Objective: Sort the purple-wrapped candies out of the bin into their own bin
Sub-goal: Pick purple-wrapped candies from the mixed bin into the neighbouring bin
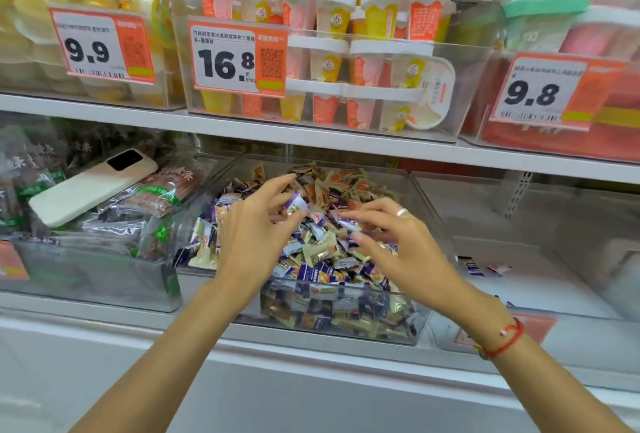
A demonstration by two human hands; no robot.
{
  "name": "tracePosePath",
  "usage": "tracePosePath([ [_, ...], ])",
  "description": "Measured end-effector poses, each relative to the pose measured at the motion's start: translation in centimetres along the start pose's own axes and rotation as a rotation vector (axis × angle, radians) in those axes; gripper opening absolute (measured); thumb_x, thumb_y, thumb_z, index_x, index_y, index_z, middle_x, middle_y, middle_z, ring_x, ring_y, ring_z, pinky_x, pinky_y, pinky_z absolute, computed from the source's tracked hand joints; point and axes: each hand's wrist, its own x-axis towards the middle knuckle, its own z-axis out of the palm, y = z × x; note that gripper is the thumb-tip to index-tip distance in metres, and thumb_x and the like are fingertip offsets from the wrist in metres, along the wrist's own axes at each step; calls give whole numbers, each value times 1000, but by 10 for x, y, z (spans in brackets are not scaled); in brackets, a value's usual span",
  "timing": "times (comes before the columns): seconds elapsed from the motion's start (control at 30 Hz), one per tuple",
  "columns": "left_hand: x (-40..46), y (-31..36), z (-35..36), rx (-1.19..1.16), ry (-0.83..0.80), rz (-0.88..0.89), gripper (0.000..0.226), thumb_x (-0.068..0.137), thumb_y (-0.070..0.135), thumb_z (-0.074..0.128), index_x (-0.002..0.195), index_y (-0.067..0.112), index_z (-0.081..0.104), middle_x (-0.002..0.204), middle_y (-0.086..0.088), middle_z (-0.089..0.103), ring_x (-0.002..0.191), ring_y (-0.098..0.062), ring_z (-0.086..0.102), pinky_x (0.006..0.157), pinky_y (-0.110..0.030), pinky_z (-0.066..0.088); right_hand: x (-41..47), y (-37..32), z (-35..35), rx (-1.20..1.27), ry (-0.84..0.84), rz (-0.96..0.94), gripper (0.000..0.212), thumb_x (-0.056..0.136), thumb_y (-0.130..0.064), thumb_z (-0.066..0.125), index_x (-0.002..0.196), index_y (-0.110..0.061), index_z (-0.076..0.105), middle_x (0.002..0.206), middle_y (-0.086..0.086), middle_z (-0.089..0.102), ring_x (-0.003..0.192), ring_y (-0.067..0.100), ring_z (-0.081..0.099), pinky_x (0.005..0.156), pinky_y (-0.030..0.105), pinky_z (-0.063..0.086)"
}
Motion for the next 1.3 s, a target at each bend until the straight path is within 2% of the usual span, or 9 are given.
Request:
tracePosePath([
  [0.1,-17,24,29,-162,103,55,39,81,29,73,119,26,65,106,13,65,93,7,60,89,-17,51,-13,4,-32,-10,285,-42,27,95,-13,57,120,-21,65,107,-5,53,94,6,57,81,18,50],
  [0.2,-35,49,56,-169,50,172,29,84,29,69,113,28,67,99,18,65,90,1,64,83,-20,53,-29,25,-65,-123,387,20,24,96,-13,55,116,-17,66,105,-2,56,89,7,57,79,25,50],
  [0.37,-29,104,100,-175,-129,330,30,90,28,64,120,32,64,105,19,66,89,-1,62,79,-21,51,-62,70,-114,-421,205,283,26,96,-24,54,119,-21,67,96,-5,55,81,13,56,74,33,47],
  [0.63,-6,141,160,367,-531,472,29,92,40,55,119,34,62,105,7,70,100,-19,64,73,-30,50,-84,93,-132,-451,-97,577,26,85,-36,69,110,-28,71,81,-11,70,79,9,66,77,33,54],
  [0.7,-8,136,158,420,-573,493,36,90,44,57,124,33,60,106,4,71,101,-21,63,76,-32,51,-82,93,-134,-444,-125,609,34,82,-38,72,115,-31,68,92,-10,70,83,11,65,80,33,53],
  [0.9,-29,90,88,204,-161,540,16,86,20,65,101,23,72,98,12,71,94,-5,62,80,-23,51,-66,68,-116,-392,117,401,23,89,-21,63,107,-34,69,94,-14,68,81,8,61,76,35,53],
  [1.03,-30,33,20,360,12,438,15,85,17,63,94,24,72,95,11,70,91,-8,65,73,-22,53,-42,26,-76,-334,275,98,26,88,-12,63,105,-31,70,88,-17,65,74,-2,56,66,24,51],
  [1.2,-3,-11,-37,455,-38,87,19,89,17,63,103,29,68,111,13,64,102,-16,57,71,-34,51,-8,-9,-17,-291,-66,29,28,92,-25,59,119,-34,63,115,-14,64,103,7,59,82,33,53],
  [1.3,-1,-26,-51,358,-63,83,20,91,14,60,102,28,68,105,15,64,81,-14,61,70,-33,50,18,-13,19,-311,-178,4,30,96,-22,52,123,-33,61,124,-9,62,106,15,60,83,29,49],
])
